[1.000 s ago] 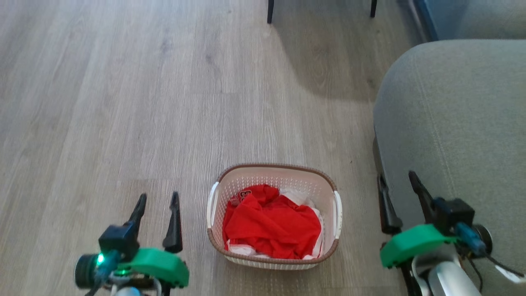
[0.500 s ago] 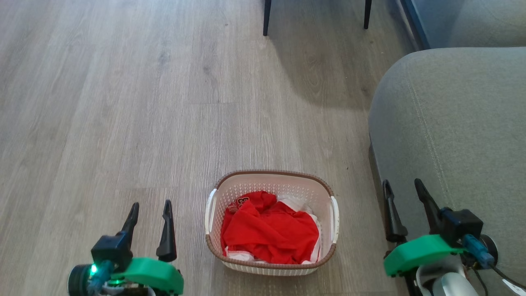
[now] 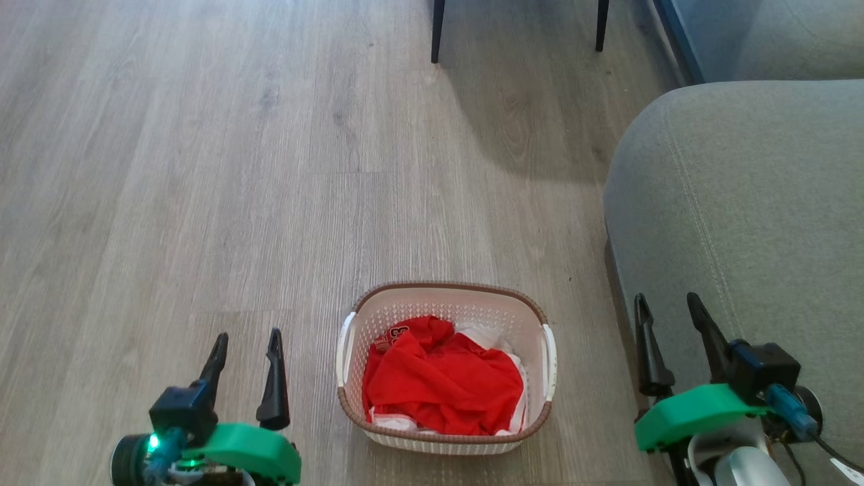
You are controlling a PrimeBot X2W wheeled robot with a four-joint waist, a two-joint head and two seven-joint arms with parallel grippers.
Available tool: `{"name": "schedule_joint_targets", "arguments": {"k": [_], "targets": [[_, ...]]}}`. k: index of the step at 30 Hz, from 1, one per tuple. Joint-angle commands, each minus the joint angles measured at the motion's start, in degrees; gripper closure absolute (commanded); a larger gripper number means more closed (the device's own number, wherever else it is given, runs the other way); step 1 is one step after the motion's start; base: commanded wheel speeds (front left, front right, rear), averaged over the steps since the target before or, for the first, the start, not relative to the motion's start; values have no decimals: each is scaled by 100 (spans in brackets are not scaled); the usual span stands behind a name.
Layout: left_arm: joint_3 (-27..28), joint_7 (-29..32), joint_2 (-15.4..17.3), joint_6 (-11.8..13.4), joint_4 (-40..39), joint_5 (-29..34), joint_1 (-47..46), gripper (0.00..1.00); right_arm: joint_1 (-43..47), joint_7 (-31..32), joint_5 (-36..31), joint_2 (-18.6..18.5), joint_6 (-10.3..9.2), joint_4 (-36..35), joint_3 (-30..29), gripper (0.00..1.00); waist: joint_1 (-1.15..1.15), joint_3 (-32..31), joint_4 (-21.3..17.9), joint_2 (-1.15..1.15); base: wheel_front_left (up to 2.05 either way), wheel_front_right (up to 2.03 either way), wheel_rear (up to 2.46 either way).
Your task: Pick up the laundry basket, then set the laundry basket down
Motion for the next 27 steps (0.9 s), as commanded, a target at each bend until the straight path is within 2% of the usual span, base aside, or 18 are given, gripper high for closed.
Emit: {"name": "schedule_joint_targets", "arguments": {"k": [1, 3, 4, 8, 27], "targets": [[227, -55, -15, -32, -168, 80, -187, 0, -89, -70, 18, -28, 7, -186, 98, 0, 1, 1, 4, 0, 0, 0, 0], [226, -55, -15, -24, -174, 89, -199, 0, -91, -70, 22, -28, 7, -184, 88, 0, 1, 3, 10, 0, 0, 0, 0], [-12, 7, 0, 3, 69, -5, 0, 100, 1, 10, 0, 3, 0, 66, -12, 100, 1, 3, 10, 0, 0, 0, 0], [-26, 33, -2, 0, 381, -54, 110, 100, 118, 17, 45, 20, 0, 387, 9, 100, 1, 3, 8, 0, 0, 0, 0], [150, 297, 30, -122, 399, -1247, -67, 100, 3, 248, 1252, -51, 1, 413, -86, 100, 1, 14, -35, 0, 0, 0, 0]]}}
